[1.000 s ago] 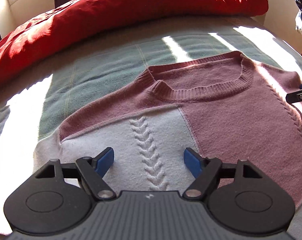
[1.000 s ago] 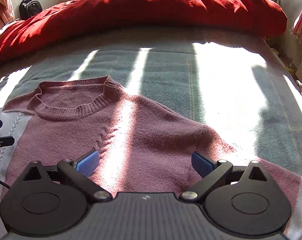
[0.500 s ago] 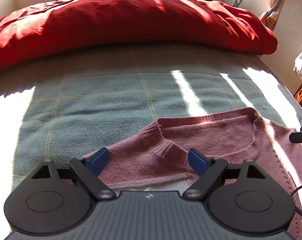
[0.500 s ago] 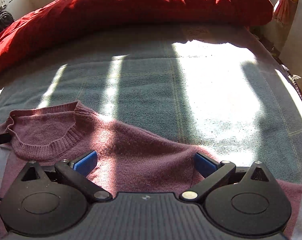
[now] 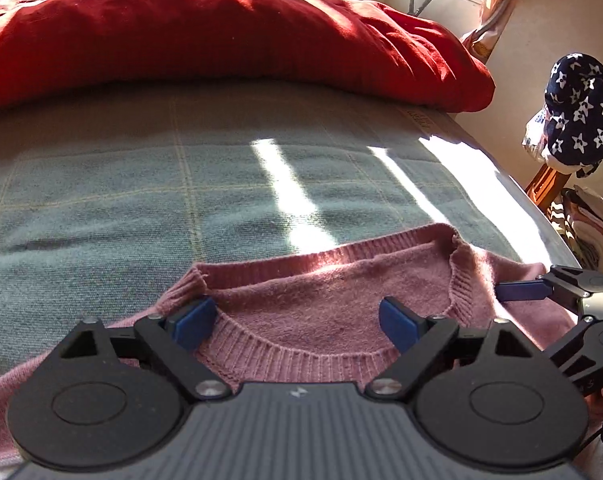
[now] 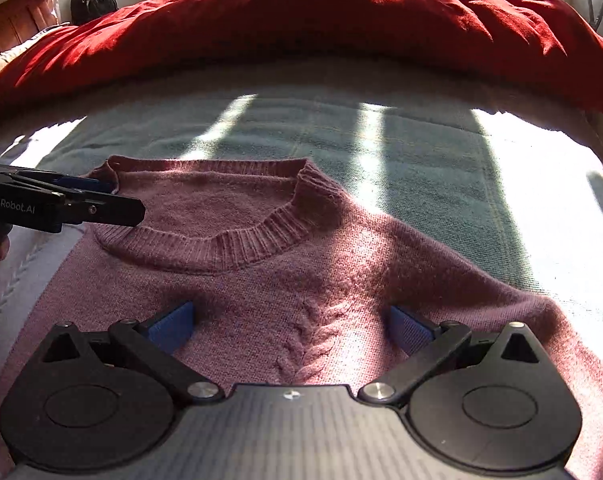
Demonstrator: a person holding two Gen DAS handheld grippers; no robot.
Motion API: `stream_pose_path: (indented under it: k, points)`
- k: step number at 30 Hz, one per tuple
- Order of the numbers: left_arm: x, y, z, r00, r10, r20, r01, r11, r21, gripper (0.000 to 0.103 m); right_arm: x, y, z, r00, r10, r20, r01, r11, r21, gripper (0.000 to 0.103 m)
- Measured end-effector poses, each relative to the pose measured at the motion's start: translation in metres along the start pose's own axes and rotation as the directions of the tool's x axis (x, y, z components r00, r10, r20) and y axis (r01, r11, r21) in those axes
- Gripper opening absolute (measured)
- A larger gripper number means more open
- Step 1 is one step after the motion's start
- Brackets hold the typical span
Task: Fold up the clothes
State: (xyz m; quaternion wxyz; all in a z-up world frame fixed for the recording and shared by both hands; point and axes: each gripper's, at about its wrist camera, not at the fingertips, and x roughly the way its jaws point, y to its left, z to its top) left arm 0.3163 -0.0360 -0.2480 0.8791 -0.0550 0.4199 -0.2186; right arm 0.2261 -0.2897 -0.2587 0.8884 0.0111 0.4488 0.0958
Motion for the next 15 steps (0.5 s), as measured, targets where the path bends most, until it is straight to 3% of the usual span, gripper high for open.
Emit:
stream_pose_path:
  k: [7, 9, 15]
  points:
    - [-0.022, -0.003, 0.009, 1.0, 0.021, 0.009, -0.021, 0.999, -0.025, 0.088, -0.005, -0.009, 0.024, 1.0, 0.013, 0.004, -0.013, 1.0, 0.028, 0.103]
    - [-0.038, -0.004, 0.005, 0.999, 0.045, 0.007, -0.045, 0.999, -0.012, 0.088, -0.029, -0.014, 0.011, 0.999, 0.023, 0.028, -0.025, 0.999, 0.048, 0.103]
    - [-0.067, -0.014, -0.023, 0.995, 0.095, -0.038, -0.095, 0.995, 0.001, 0.088, -0.086, -0.071, -0.05, 0.998, 0.055, 0.04, -0.063, 0.965, 0.254, 0.103]
